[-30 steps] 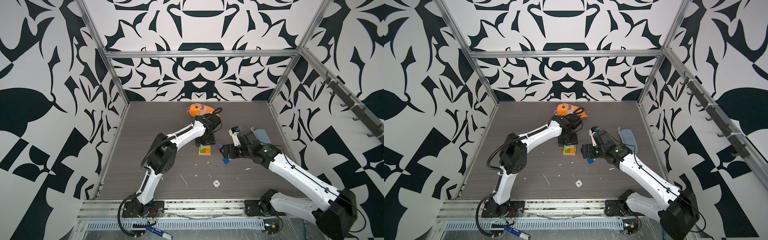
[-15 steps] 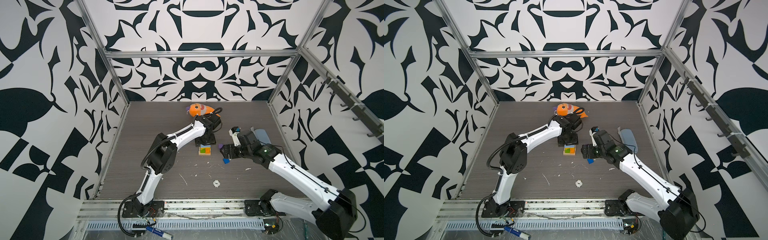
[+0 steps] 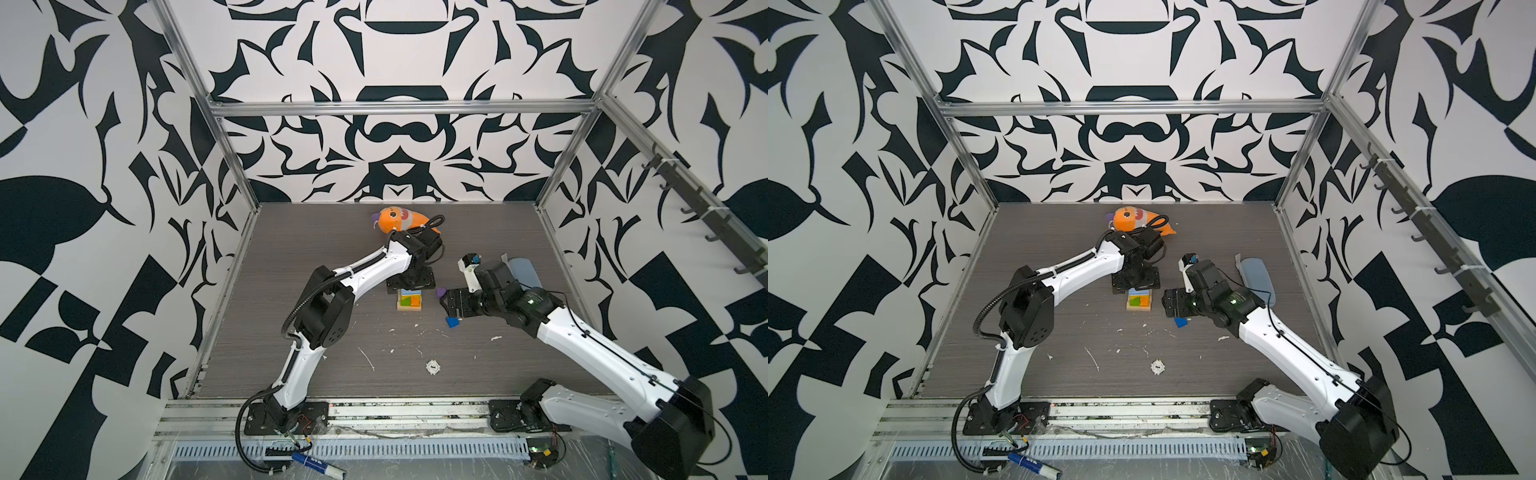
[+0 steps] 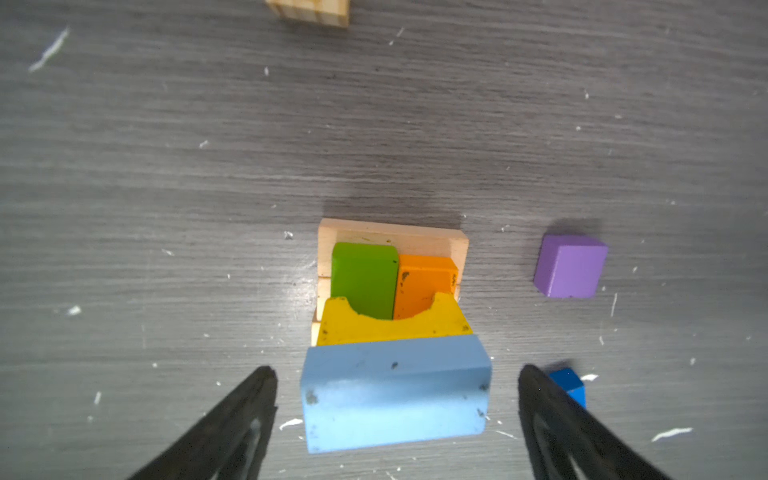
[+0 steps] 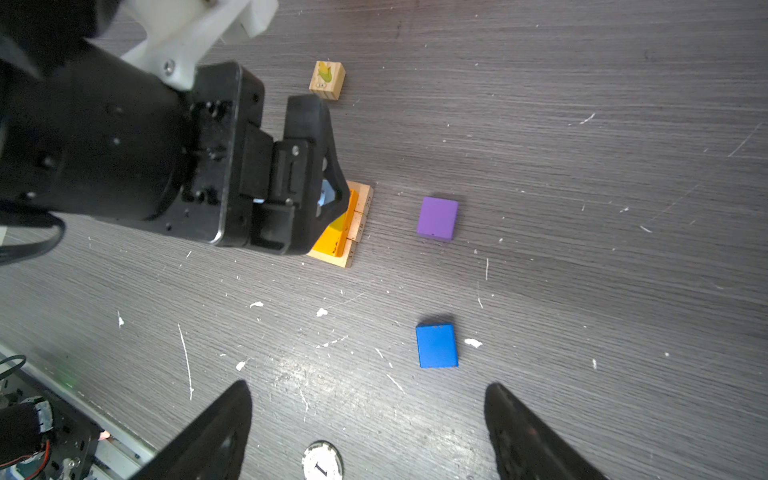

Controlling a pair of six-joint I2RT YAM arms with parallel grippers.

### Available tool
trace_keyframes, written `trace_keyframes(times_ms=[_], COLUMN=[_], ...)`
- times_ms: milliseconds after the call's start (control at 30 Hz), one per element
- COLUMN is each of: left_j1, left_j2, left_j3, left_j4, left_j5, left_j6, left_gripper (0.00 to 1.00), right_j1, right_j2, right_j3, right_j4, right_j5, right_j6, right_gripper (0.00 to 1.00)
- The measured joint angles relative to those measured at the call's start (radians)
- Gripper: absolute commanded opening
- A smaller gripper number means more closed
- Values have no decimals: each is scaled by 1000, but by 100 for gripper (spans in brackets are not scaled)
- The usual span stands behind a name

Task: Build the wood block tower
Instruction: 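Open the left gripper and raise it off the light-blue bar, then withdraw the left gripper while the right gripper lowers and closes on the blue cube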

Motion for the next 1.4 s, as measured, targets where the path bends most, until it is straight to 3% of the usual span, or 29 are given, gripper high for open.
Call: trace_keyframes(times_ms=[633,1033,1400], left_j1=[0,6,83], left_j2=[-140,-343,-473], left_j3=[-14,-235,-470], left_j4=[-13,66,152], left_j5=[-82,-125,-93], left_j6=[68,98,98], left_gripper=[100,100,99], right_j1=[0,-13,-20], right_j2=[7,37,119], right_j3=[0,0,0], right_j4=[0,-32,-44], right_j5=[1,58,60], right_j6=[8,54,61], right_gripper=[92,89,81])
